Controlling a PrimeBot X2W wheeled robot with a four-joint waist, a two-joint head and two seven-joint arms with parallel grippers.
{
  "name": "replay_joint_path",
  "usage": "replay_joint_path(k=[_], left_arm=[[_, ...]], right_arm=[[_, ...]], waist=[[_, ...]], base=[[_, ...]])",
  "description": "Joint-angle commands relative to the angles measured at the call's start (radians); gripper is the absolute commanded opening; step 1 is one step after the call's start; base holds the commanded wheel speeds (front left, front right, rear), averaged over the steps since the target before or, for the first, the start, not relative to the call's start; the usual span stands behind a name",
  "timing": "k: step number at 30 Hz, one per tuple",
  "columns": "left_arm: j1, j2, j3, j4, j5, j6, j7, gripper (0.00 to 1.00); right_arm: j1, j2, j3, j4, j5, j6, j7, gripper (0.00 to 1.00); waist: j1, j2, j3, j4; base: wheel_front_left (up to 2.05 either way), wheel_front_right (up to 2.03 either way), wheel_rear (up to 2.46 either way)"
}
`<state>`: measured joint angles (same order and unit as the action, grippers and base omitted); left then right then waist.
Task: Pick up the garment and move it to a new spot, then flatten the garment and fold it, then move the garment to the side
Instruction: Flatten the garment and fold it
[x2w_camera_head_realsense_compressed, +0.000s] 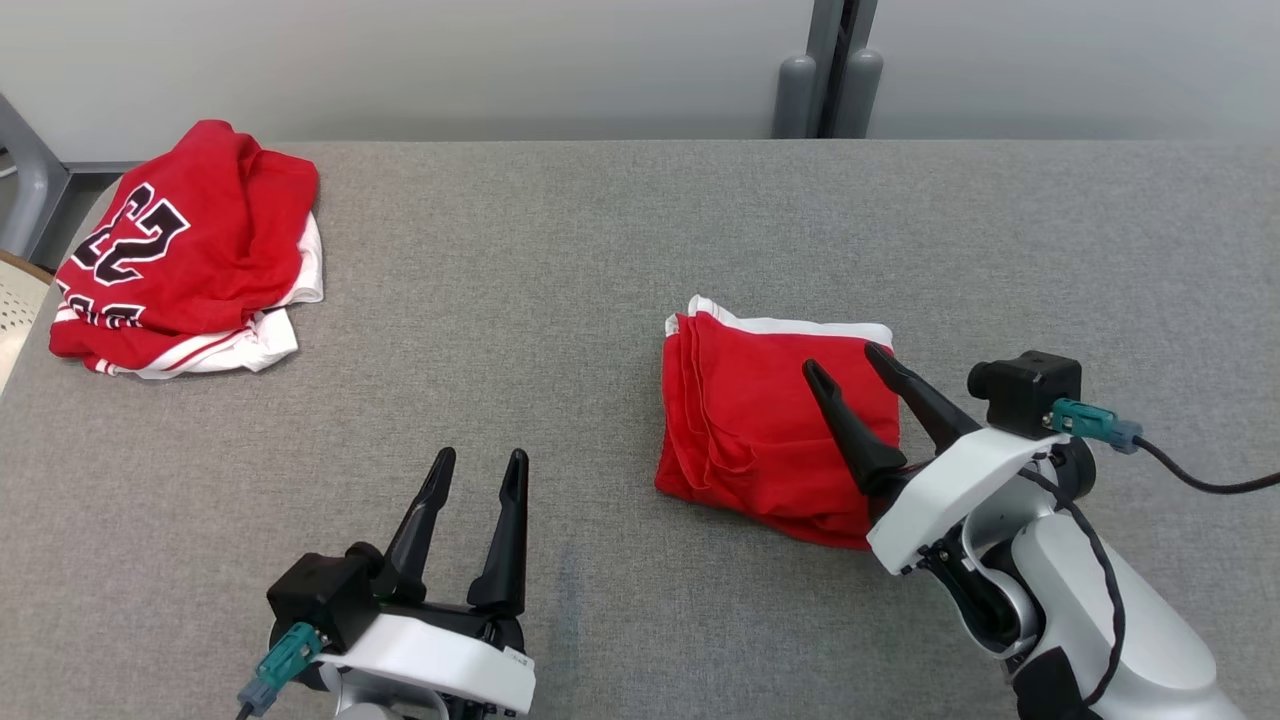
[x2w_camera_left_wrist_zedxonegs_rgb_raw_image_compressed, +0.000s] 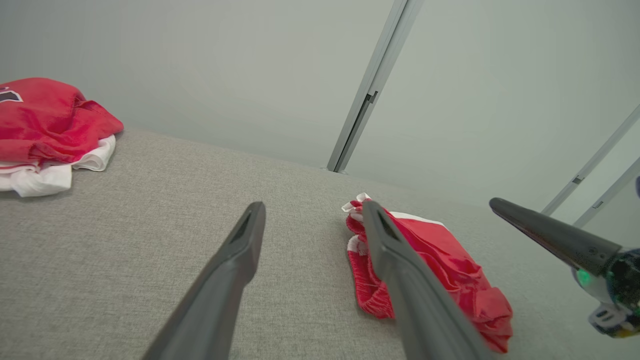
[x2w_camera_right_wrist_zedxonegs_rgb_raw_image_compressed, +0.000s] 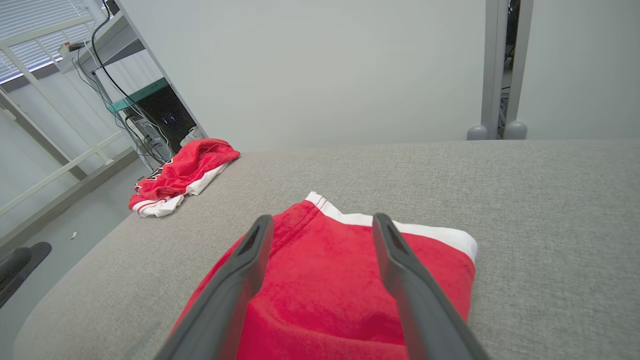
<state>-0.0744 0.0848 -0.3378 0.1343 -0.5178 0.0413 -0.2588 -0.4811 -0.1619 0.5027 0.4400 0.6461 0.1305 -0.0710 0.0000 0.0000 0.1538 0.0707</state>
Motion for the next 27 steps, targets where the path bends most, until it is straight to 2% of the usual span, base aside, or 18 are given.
replay_joint_path(k=[1, 2, 4, 6, 7, 11, 27], left_arm=[[-0.02, 0.004, 0.001, -0.002, 0.007, -0.002, -0.004, 1.0], [-0.021, 0.004, 0.0, -0.001, 0.008, -0.003, -0.004, 1.0], [-0.024, 0.003, -0.001, 0.001, 0.007, -0.004, -0.005, 1.0], [-0.026, 0.003, -0.002, 0.004, 0.007, -0.005, -0.005, 1.0], [-0.028, 0.003, -0.003, 0.005, 0.007, -0.004, -0.005, 1.0], [-0.035, 0.003, -0.004, 0.007, 0.007, -0.005, -0.005, 1.0], [-0.04, 0.001, -0.002, 0.014, 0.006, -0.007, -0.007, 1.0]], right_arm=[[0.01, 0.003, -0.011, 0.012, -0.022, 0.0, -0.01, 0.88], [0.013, 0.007, -0.017, 0.02, -0.03, 0.0, -0.008, 0.47], [0.014, 0.012, -0.016, 0.045, -0.052, 0.0, -0.003, 0.29], [0.013, 0.019, -0.005, 0.075, -0.061, 0.0, 0.006, 0.05], [0.01, 0.021, 0.004, 0.094, -0.066, 0.0, 0.007, 0.0], [-0.007, 0.041, 0.055, 0.153, -0.079, 0.0, -0.007, 0.0], [-0.091, 0.099, 0.33, 0.254, -0.037, 0.0, -0.05, 0.0]], waist=[[0.0, 0.0, 0.003, 0.002], [0.0, 0.0, 0.005, 0.003], [0.0, 0.0, 0.009, 0.006], [0.0, 0.0, 0.013, 0.01], [0.0, 0.0, 0.015, 0.012], [0.0, 0.0, 0.021, 0.022], [0.0, 0.0, 0.033, 0.037]], base=[[0.0, 0.0, 0.0], [0.0, 0.0, 0.0], [0.0, 0.0, 0.0], [0.0, 0.0, 0.0], [0.0, 0.0, 0.0], [0.0, 0.0, 0.0], [0.0, 0.0, 0.0]])
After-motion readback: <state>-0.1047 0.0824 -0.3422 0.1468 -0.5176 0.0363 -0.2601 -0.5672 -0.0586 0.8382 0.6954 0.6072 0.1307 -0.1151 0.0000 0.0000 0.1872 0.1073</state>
